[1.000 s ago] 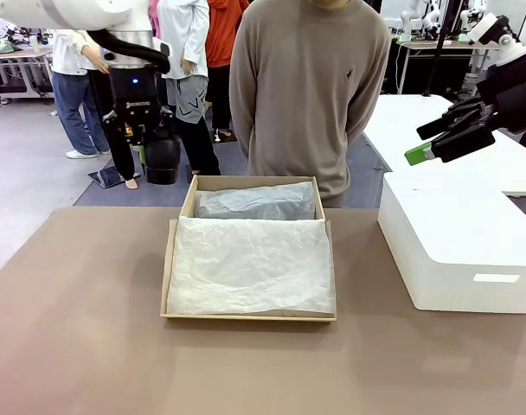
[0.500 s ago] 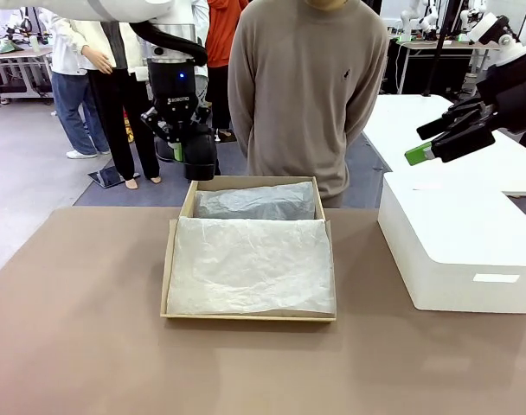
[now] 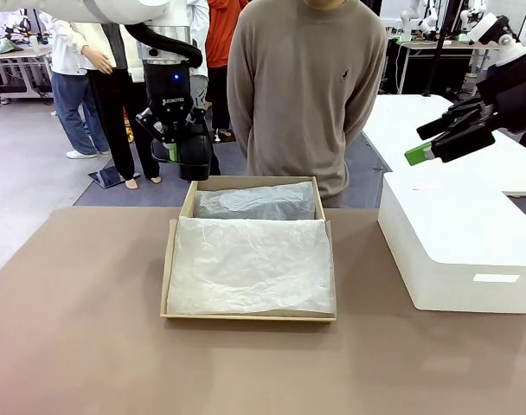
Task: Pack the shoes into the box.
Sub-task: Place the other shoe of the Shoes into the Shoes Box.
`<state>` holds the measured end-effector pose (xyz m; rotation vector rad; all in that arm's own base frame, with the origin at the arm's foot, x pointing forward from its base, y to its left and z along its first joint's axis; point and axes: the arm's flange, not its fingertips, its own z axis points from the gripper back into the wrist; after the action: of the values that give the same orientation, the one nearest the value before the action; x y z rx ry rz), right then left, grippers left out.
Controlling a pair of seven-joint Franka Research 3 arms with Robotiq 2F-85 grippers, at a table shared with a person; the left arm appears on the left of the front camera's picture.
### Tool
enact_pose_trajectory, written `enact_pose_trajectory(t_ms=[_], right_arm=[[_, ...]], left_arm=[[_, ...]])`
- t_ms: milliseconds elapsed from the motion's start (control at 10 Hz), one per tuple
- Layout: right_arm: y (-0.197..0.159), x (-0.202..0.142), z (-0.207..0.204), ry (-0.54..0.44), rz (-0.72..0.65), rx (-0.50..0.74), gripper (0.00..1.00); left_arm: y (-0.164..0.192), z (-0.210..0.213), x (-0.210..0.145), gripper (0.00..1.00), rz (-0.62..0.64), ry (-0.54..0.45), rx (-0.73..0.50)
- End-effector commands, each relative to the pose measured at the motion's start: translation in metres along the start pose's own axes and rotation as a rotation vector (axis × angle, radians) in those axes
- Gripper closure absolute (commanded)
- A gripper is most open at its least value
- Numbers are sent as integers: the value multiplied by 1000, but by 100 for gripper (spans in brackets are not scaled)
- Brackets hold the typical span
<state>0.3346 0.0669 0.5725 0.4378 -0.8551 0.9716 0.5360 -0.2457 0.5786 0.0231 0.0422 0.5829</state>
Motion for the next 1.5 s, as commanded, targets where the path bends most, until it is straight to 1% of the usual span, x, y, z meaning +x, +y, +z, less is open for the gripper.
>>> enact_pose_trajectory(t_ms=[0, 100, 200, 300, 400, 600, 800, 900, 1000, 1100, 1200, 1300, 1400], right_arm=[[-3, 0, -1, -22, 15, 16, 0], [-3, 0, -1, -22, 15, 16, 0], [-3, 0, -1, -22, 15, 16, 0], [-3, 0, -1, -22, 15, 16, 0], [-3, 0, -1, -22, 15, 16, 0], [-3, 0, -1, -22, 15, 16, 0], [-3, 0, -1, -22, 15, 16, 0], [-3, 0, -1, -22, 15, 16, 0], [-3, 0, -1, -22, 15, 16, 0], [-3, 0, -1, -22, 15, 16, 0], [-3, 0, -1, -22, 15, 16, 0], [-3, 0, -1, -22, 15, 16, 0], [-3, 0, -1, -22, 15, 16, 0]], left_arm=[[-9, 1, -7, 100, 92, 1, -2], [-21, 1, -17, 100, 175, -1, 19], [-34, 1, -30, 100, 248, -25, 42], [-50, 1, -43, 100, 330, -90, 66], [-63, -1, -52, 100, 390, -100, 75], [-87, -1, -62, 100, 492, -81, 32], [-115, -4, -77, 100, 542, -83, -5], [-127, -5, -80, 100, 573, -71, -11], [-137, -9, -85, 100, 579, -57, -1], [-143, -11, -88, 100, 600, -71, -2], [-143, -13, -89, 100, 580, -62, 10], [-132, -24, -88, 100, 539, -42, -25], [-132, -24, -88, 100, 539, -42, -25]])
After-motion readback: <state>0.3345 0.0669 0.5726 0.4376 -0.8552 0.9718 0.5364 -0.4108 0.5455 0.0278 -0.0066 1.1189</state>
